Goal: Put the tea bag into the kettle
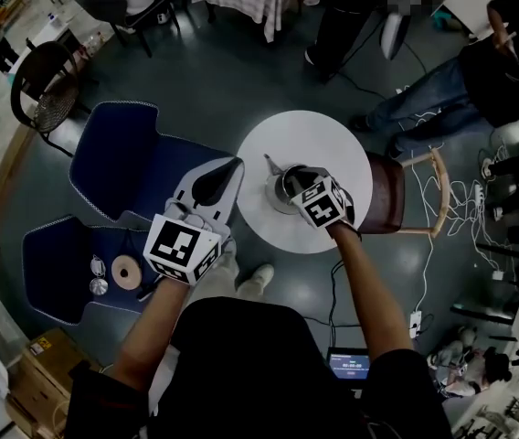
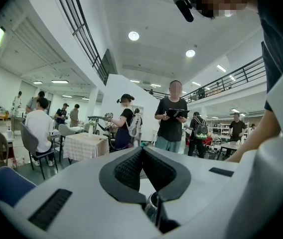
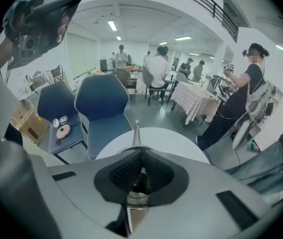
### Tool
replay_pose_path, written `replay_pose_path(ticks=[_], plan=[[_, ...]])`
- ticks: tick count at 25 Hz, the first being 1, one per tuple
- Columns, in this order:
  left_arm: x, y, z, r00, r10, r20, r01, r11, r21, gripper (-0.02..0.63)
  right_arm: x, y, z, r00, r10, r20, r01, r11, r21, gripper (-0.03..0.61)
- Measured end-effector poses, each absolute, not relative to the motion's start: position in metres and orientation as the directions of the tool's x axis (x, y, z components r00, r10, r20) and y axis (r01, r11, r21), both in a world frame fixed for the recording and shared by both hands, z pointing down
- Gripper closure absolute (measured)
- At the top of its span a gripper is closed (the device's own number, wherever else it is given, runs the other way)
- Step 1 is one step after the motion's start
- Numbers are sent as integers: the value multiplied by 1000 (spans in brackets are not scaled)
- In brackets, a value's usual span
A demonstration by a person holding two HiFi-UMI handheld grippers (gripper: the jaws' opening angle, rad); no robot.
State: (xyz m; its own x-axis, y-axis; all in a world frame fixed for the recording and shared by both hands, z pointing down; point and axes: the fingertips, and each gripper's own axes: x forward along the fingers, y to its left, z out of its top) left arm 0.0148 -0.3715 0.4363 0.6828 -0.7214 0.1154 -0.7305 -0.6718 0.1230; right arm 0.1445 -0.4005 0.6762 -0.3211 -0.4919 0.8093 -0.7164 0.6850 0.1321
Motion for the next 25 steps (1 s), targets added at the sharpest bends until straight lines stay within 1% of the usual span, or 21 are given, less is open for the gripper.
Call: replay_pose_path(ticks=[7, 12, 19, 25], plan=[[21, -371, 431, 701, -705, 109, -713, -690, 119, 600, 145, -394, 634, -359, -572, 738, -753, 645, 133, 557], [34, -366, 428, 714, -692, 105, -700, -704, 119, 598, 149, -386, 593, -411, -644, 646, -792, 603, 97, 560], [61, -361, 416, 742, -664, 93, -670, -735, 103, 598, 161, -372, 509, -455, -771, 445, -839, 539, 75, 561], [90, -349, 405, 764, -641, 77, -645, -760, 81, 598, 187, -351, 439, -447, -857, 259, -883, 469, 27, 561]])
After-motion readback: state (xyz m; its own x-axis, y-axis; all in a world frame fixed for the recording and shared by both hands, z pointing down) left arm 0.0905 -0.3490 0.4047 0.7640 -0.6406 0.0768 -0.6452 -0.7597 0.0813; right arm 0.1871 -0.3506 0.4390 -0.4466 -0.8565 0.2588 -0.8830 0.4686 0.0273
